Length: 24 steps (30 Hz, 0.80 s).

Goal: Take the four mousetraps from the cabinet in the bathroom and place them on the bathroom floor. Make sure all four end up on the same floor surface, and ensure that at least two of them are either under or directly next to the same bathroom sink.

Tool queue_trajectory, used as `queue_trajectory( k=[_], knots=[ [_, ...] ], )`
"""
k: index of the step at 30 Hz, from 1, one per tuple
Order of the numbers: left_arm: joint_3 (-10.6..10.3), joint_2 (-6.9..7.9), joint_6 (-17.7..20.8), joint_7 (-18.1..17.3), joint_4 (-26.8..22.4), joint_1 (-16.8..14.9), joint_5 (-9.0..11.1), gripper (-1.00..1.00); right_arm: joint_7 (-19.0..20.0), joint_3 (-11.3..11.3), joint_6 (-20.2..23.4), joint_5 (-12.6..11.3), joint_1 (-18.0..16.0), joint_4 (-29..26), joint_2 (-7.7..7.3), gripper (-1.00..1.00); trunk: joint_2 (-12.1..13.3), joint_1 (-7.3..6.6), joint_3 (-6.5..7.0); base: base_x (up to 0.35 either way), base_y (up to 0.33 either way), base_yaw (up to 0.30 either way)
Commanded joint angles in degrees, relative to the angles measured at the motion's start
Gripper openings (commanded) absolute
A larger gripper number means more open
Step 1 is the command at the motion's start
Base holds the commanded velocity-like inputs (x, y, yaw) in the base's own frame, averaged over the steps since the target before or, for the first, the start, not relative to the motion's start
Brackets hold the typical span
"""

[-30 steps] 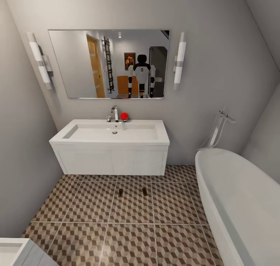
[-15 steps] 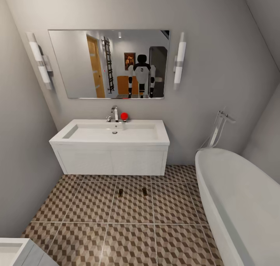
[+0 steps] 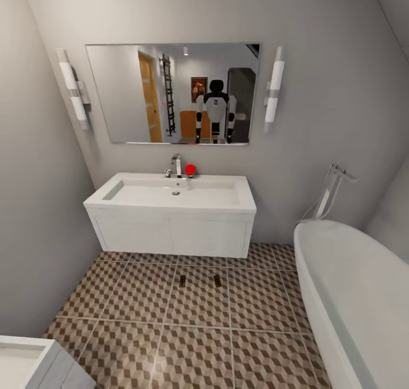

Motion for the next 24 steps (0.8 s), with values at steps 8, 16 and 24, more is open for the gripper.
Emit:
queue_trajectory(
  k=[8, 16, 24],
  knots=[
    [-0.51, 0.06, -0.22, 0.13, 0.07, -0.06, 0.46, 1.0, -0.45, 0.47, -0.1, -0.19, -0.03, -0.03, -0.04, 1.0, -0.08, 0.02, -0.1, 0.0, 0.0, 0.254],
    [-0.51, 0.0, -0.17, 0.13, 0.07, -0.06, 0.44, 1.0, -0.45, 0.45, -0.1, -0.18, -0.03, -0.03, -0.04, 1.0, -0.08, 0.02, -0.1, 0.0, 0.0, 0.258],
    [-0.51, -0.07, -0.17, 0.09, 0.07, -0.06, 0.43, 1.0, -0.45, 0.45, -0.08, -0.18, -0.03, -0.03, -0.02, 1.0, -0.08, 0.02, -0.1, 0.0, 0.0, 0.258]
  ],
)
